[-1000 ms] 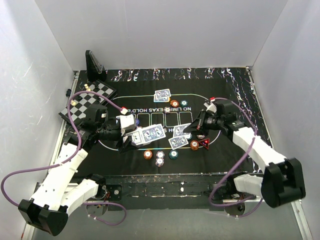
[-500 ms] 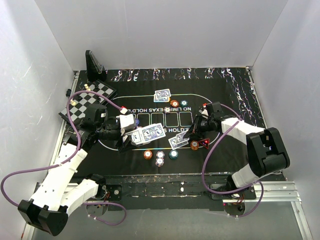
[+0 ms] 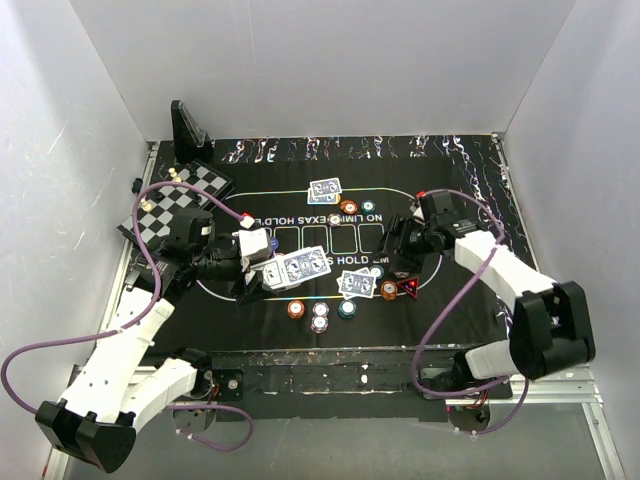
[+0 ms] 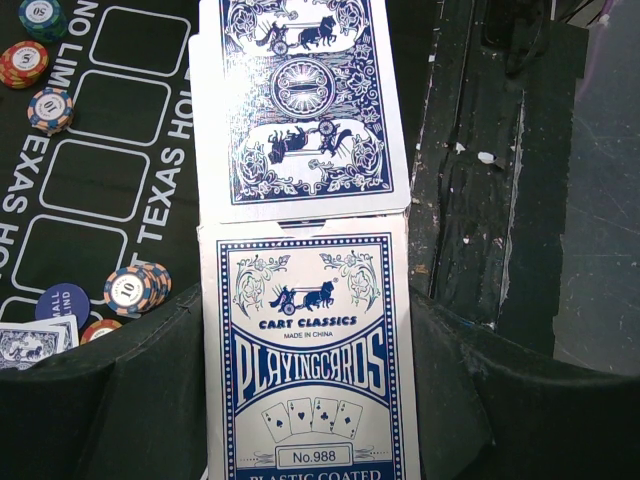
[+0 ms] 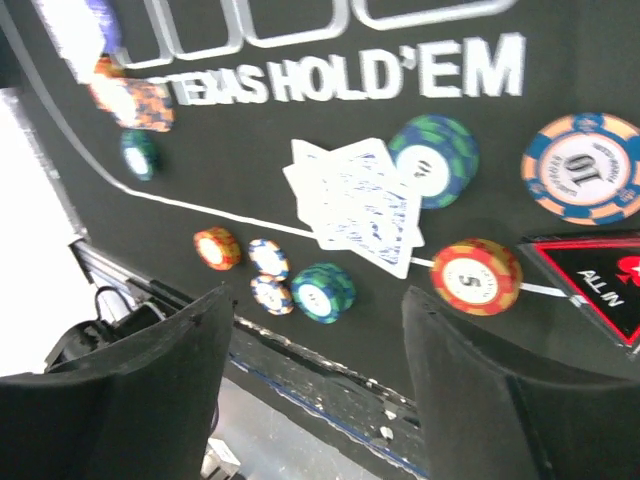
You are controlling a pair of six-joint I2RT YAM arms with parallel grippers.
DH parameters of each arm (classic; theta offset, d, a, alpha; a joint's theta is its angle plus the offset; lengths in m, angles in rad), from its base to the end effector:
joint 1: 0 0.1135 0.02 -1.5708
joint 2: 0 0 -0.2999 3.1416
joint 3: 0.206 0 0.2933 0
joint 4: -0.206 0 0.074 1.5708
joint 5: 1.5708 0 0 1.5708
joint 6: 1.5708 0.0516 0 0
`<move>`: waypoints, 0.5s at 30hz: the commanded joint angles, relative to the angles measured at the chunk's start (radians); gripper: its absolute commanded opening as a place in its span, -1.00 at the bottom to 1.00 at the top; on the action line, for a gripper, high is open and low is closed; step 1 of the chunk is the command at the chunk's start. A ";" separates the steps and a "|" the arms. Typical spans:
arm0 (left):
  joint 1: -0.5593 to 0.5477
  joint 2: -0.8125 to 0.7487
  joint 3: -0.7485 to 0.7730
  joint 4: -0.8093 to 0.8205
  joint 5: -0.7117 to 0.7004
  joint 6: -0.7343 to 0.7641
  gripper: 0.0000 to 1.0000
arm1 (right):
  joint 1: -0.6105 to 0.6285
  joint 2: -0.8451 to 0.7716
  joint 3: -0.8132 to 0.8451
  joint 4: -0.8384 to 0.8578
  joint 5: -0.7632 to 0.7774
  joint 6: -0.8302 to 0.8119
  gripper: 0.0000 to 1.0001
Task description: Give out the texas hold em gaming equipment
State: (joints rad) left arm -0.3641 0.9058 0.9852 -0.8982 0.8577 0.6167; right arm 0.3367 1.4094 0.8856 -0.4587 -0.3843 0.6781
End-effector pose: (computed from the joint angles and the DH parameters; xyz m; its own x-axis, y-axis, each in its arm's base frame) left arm 0.1636 -0.1041 0.3534 -0.1428 0.4593 -0.8767 0.9786 0.1982 -0.0556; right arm 0.2938 0.1233 0.2165 -0.9268 0.2918 -0.2365 0.1011 0.8003 0.5910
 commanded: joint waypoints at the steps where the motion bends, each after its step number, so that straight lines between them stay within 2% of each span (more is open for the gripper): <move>1: -0.004 -0.027 0.029 0.001 0.009 0.002 -1.00 | 0.013 -0.148 0.082 0.012 -0.091 0.030 0.63; 6: -0.004 -0.028 0.018 0.004 0.007 -0.002 -1.00 | 0.022 -0.282 0.050 0.233 -0.321 0.174 0.71; 9: -0.004 -0.025 0.013 0.005 0.006 -0.003 -1.00 | 0.062 -0.296 0.059 0.366 -0.398 0.265 0.73; 15: -0.004 -0.022 0.013 0.018 0.003 -0.008 -1.00 | 0.252 -0.219 0.174 0.347 -0.364 0.241 0.77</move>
State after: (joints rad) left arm -0.3637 0.8982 0.9848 -0.8978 0.8516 0.6163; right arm 0.4915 1.1515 0.9752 -0.1848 -0.7074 0.8951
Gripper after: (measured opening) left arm 0.653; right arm 0.876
